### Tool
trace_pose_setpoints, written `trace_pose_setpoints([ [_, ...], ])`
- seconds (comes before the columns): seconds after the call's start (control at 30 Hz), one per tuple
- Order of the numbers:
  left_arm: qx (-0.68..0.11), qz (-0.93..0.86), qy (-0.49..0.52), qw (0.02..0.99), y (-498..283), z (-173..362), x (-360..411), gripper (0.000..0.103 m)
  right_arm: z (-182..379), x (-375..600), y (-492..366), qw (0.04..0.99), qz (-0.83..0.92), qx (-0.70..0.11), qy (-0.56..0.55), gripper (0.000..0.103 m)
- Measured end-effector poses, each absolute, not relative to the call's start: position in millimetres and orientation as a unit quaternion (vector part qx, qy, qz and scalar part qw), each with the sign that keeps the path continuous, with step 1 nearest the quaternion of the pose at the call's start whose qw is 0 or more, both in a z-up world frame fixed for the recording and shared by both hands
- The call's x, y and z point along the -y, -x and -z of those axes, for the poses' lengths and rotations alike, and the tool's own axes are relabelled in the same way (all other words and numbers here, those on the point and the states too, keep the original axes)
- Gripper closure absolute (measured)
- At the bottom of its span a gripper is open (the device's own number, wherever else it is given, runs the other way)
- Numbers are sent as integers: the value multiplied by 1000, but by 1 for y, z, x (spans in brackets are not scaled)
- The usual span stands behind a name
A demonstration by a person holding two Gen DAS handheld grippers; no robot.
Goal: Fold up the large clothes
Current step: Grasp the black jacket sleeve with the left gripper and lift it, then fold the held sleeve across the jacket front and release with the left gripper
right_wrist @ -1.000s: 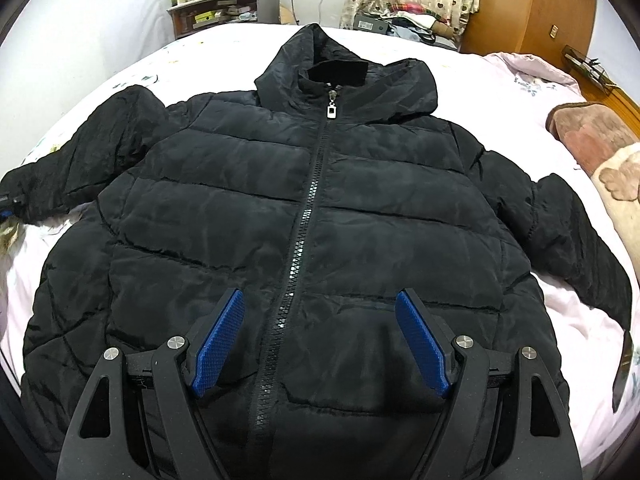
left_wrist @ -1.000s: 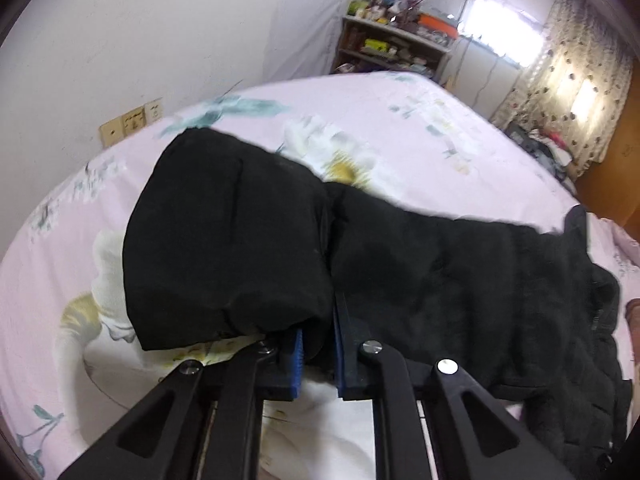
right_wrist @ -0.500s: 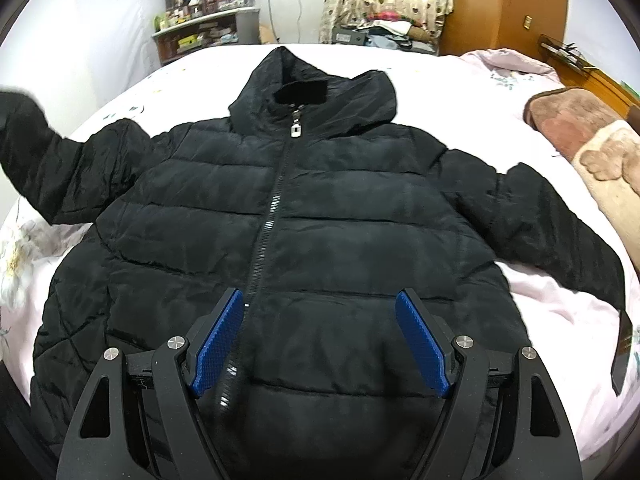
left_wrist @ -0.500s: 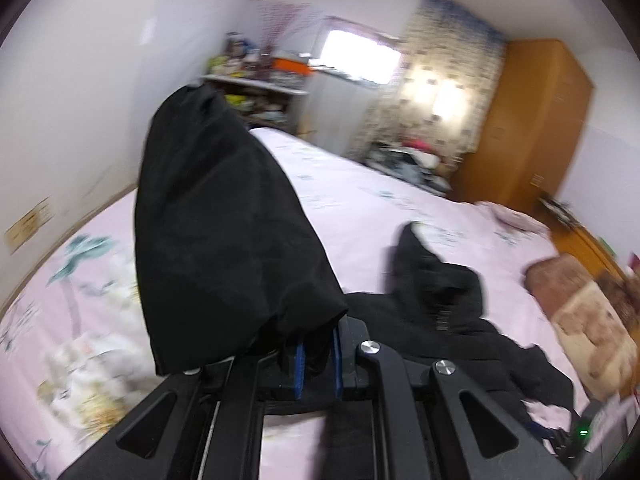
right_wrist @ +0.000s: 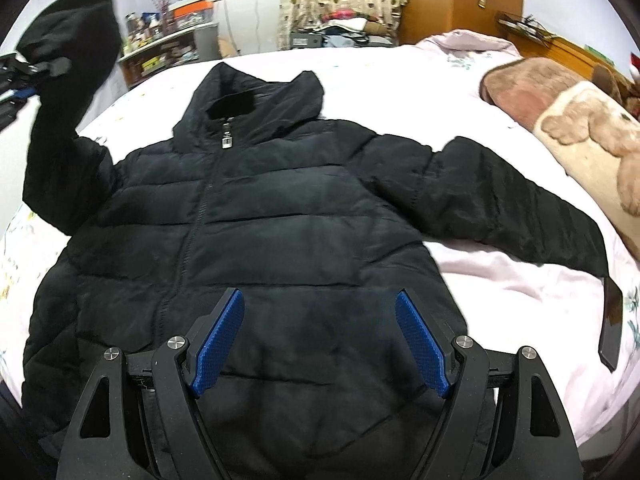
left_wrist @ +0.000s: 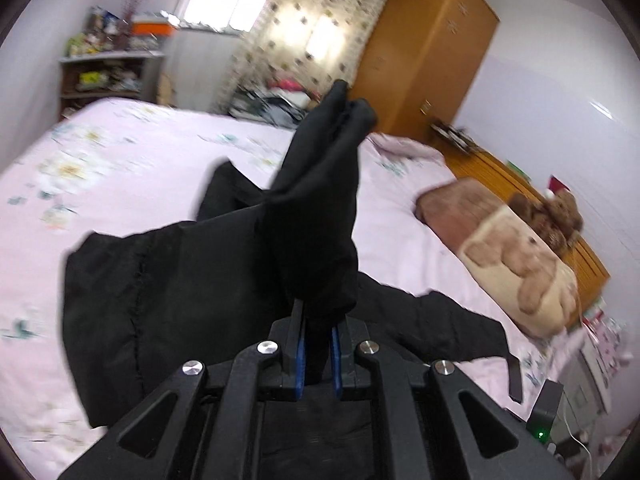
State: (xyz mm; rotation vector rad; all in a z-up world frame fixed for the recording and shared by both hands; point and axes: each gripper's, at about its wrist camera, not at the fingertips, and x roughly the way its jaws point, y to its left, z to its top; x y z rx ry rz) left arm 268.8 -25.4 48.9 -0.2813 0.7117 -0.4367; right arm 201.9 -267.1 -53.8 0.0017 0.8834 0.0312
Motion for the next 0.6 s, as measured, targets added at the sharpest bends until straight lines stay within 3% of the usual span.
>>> trace_pose_setpoints([
  [0.3, -411, 271, 129, 861, -299, 10, 89, 93, 64, 294, -217, 903, 0, -430, -15, 25],
  [0.4, -433, 280, 137, 846, -306, 25, 98, 87, 66, 297, -222, 901, -1, -433, -25, 25],
  [0.53, -440, 291, 152, 836, -306, 27, 97, 42, 65, 296, -233, 902, -9, -429, -38, 25],
  [0.6, -424, 303, 167, 837, -302, 19, 87, 32, 61, 293, -238, 906, -16, -421, -46, 25],
])
